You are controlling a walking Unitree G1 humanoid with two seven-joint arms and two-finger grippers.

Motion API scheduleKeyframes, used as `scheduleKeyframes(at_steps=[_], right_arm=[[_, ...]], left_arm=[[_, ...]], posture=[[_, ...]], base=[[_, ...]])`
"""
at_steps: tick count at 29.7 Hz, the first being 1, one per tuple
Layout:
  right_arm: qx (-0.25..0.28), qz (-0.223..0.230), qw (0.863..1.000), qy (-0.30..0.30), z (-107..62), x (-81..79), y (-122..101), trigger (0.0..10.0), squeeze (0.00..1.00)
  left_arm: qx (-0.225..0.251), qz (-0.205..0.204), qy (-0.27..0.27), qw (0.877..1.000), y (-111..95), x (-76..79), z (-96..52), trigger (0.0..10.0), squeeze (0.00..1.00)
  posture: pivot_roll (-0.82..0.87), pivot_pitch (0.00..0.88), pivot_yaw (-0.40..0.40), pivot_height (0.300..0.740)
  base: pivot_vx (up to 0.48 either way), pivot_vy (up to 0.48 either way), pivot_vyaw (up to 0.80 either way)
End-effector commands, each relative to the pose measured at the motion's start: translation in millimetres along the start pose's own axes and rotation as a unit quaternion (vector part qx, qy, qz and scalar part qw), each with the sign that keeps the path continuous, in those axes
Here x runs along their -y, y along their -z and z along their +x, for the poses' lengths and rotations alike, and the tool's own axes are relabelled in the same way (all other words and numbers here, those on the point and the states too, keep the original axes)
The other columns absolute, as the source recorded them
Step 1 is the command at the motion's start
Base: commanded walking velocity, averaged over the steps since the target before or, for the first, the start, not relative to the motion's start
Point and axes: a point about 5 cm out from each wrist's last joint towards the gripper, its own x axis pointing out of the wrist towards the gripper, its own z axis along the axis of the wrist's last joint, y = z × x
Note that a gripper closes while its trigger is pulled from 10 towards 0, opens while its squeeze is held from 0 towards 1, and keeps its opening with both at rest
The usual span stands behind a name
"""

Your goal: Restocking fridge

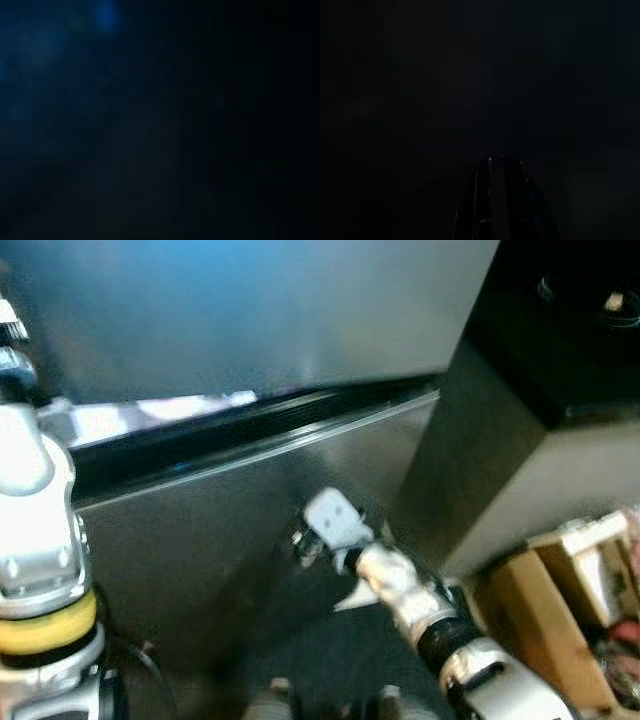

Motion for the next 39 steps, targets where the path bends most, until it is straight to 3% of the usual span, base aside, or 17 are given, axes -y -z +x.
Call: scheduleKeyframes(at_steps=[1,11,16,23,24,25,28,30,31,33,37,39], right_arm=[[-0.006,0.011,1.0,0.015,-1.2,5.5,2,10.0,0.04],[-0.006,0.012,1.0,0.016,-2.3,6.6,4,10.0,0.04],[-0.022,0.012,1.0,-0.007,-10.3,-0.5,18,10.0,0.03],[-0.03,0.018,0.999,-0.024,-18.3,-5.4,30,10.0,0.03],[-0.034,0.017,0.999,-0.032,-21.7,-7.6,34,10.0,0.02],[-0.043,0.012,0.998,-0.052,-26.4,-13.0,41,10.0,0.02],[-0.045,0.008,0.997,-0.059,-27.0,-14.9,42,10.0,0.02],[-0.04,0.003,0.996,-0.075,-25.8,-18.5,41,10.0,0.02],[-0.04,0.003,0.996,-0.075,-25.8,-18.5,41,10.0,0.02],[-0.036,0.001,0.996,-0.082,-22.6,-20.5,37,10.0,0.03],[-0.035,-0.002,0.996,-0.085,-20.7,-21.4,35,10.0,0.03],[-0.035,-0.002,0.996,-0.086,-20.9,-21.3,35,10.0,0.03]], left_arm=[[-0.011,-0.001,0.014,1.0,3,5.8,-2.1,10.0,0.0],[-0.004,-0.005,0.021,1.0,2,8.3,-3.9,10.0,0.0],[0.053,0.035,0.051,0.997,-13,13.6,-18.4,10.0,0.0],[0.098,0.048,0.06,0.992,-26,17.2,-24.6,10.0,0.0],[0.129,0.05,0.07,0.988,-34,20.4,-25.9,10.0,0.0],[0.171,0.036,0.099,0.98,-48,28.7,-29.7,10.0,0.0],[0.177,0.026,0.111,0.977,-51,31.5,-31.5,10.0,0.0],[0.176,-0.014,0.135,0.975,-55,35.6,-35.6,10.0,0.0],[0.176,-0.014,0.135,0.975,-55,35.6,-35.6,10.0,0.0],[0.172,-0.062,0.159,0.97,-63,40.3,-39.1,10.0,0.0],[0.147,-0.096,0.191,0.966,-63,47.3,-43.9,10.0,0.0],[0.113,-0.128,0.228,0.959,-57,55.2,-54.1,10.0,0.0]], posture=[[0.1,0.116,-0.027,0.74],[0.1,0.114,-0.025,0.74],[0.1,0.114,-0.027,0.74],[0.1,0.113,-0.031,0.74],[0.1,0.112,-0.03,0.74],[0.09,0.111,-0.032,0.74],[0.09,0.111,-0.032,0.74],[0.1,0.109,-0.034,0.74],[0.1,0.109,-0.034,0.74],[0.1,0.107,-0.036,0.74],[0.1,0.107,-0.036,0.74],[0.1,0.109,-0.036,0.74]], base=[[0.386,0.0,0.0],[0.19,0.0,0.0],[0.0,0.0,0.0],[0.0,0.0,0.0],[0.0,0.0,0.0],[0.0,0.0,0.0],[0.0,0.0,0.0],[0.0,0.0,0.0],[0.0,0.0,0.0],[0.0,0.0,0.0],[0.0,0.0,0.0],[0.0,0.0,0.0]])
